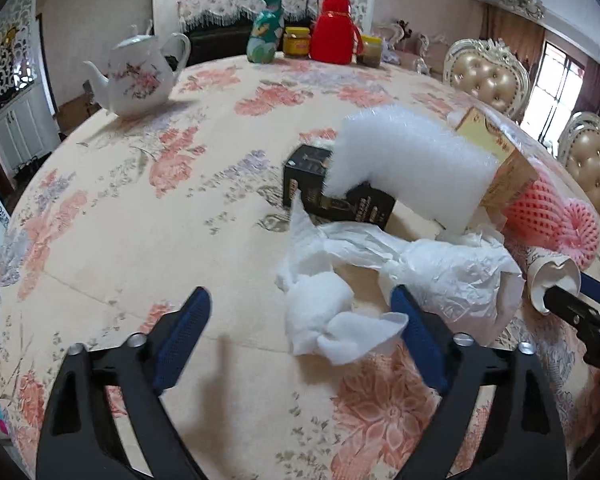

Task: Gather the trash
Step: 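Grasp the white tissue bundle with the left tool while the right tool grasps the printed paper bag, then carry the tissue bundle and paper bag over to the pink bin, then open the left tool over the bin while the right tool releases the paper bag, then move both open tools back over the table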

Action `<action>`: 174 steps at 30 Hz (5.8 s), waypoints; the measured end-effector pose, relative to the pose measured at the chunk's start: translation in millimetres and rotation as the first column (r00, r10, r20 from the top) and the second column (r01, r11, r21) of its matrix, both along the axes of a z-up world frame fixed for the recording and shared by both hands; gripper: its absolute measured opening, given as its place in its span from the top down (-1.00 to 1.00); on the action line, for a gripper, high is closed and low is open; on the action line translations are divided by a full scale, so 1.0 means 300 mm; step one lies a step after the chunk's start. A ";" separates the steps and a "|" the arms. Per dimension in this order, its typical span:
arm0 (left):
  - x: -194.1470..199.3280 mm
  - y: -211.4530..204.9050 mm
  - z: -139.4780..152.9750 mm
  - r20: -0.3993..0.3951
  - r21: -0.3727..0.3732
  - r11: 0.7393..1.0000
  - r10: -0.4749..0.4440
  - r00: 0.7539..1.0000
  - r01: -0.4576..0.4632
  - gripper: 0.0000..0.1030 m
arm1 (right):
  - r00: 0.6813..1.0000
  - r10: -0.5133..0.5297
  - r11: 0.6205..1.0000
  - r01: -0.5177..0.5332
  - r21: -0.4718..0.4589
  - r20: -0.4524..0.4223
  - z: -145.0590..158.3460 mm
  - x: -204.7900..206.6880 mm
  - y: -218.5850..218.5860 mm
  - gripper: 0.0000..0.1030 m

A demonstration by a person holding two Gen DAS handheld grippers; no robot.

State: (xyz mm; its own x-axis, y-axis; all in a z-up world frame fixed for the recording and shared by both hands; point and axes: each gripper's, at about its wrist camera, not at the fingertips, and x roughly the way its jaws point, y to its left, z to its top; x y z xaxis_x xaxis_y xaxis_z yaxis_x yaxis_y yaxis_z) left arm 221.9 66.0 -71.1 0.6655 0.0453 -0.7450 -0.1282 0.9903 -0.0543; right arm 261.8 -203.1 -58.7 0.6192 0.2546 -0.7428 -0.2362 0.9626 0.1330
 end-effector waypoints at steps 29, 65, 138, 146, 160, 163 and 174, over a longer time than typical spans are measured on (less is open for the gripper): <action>-0.106 -0.034 0.120 0.282 0.038 0.999 -0.037 0.959 0.028 0.42 | 0.988 -0.084 0.996 0.079 0.040 0.129 0.071 -0.138 -0.085 -0.25; -0.381 -0.785 0.127 0.308 0.082 0.870 -0.486 0.818 0.486 0.42 | 0.901 -0.309 0.948 0.318 0.021 0.305 0.145 -0.669 -0.674 -0.25; -0.315 -1.498 0.141 0.314 -0.013 0.639 -0.727 0.610 0.769 -0.87 | 0.673 -0.636 0.746 0.661 0.079 0.378 0.168 -1.024 -1.375 -0.51; -0.317 -1.054 0.134 0.310 0.099 0.799 -0.591 0.745 0.592 -0.87 | 0.804 -0.474 0.872 0.484 0.068 0.360 0.180 -0.810 -1.031 -0.50; -0.287 -0.255 0.120 0.304 0.173 0.968 -0.227 0.925 0.181 -0.87 | 0.960 -0.134 0.991 0.130 0.031 0.248 0.128 -0.460 -0.364 -0.50; -0.259 -0.101 0.107 0.287 0.172 0.982 -0.129 0.949 0.082 -0.87 | 0.976 -0.066 0.998 0.059 0.037 0.209 0.097 -0.397 -0.223 -0.50; -0.300 0.162 0.121 0.298 0.149 0.984 0.054 0.953 -0.102 -0.87 | 0.983 0.127 0.991 -0.131 0.024 0.133 0.062 -0.208 0.214 -0.56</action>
